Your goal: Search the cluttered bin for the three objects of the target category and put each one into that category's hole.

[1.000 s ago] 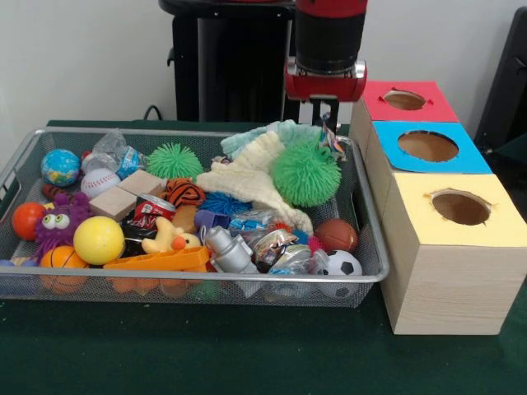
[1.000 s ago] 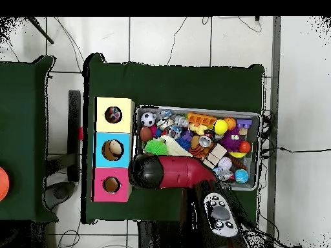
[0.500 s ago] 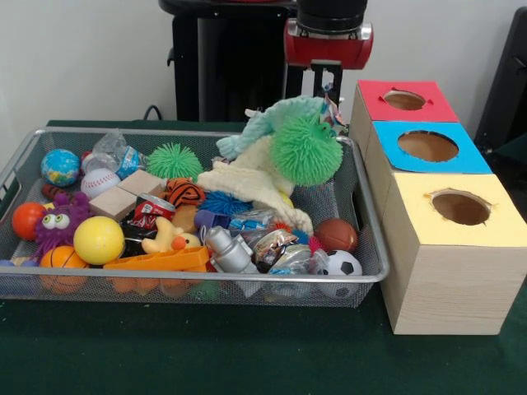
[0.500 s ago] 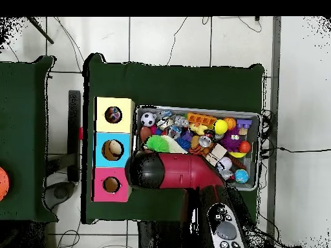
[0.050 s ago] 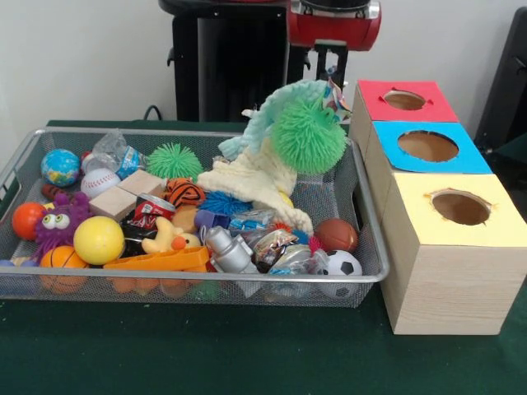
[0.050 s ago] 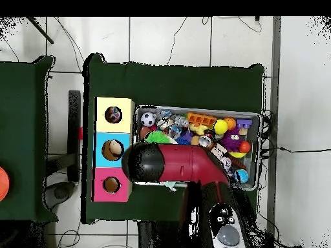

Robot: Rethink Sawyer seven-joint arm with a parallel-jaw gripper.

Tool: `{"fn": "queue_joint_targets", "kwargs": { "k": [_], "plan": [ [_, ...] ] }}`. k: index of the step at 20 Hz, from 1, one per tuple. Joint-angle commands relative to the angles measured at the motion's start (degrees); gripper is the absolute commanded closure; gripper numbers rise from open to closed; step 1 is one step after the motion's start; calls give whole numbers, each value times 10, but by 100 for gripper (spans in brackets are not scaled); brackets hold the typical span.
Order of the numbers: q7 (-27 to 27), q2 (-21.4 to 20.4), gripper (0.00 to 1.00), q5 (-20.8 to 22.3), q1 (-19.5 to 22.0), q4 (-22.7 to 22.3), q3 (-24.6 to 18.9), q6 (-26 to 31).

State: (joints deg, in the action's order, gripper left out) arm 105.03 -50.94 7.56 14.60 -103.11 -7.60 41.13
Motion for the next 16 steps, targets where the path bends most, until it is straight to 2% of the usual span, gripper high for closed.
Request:
{"fn": "queue_joint_targets", "kwargs": {
  "k": [1,4,11,14,16],
  "plan": [
    [-34,-42,100,-2,11,84,-43,133],
    [-48,-62,100,-10,24,80,-47,151],
    [-115,-86,100,-23,87,44,-69,144],
    [-125,-88,100,-26,113,17,-83,124],
    [-123,-73,100,-20,123,9,-94,97]
  ]
}}
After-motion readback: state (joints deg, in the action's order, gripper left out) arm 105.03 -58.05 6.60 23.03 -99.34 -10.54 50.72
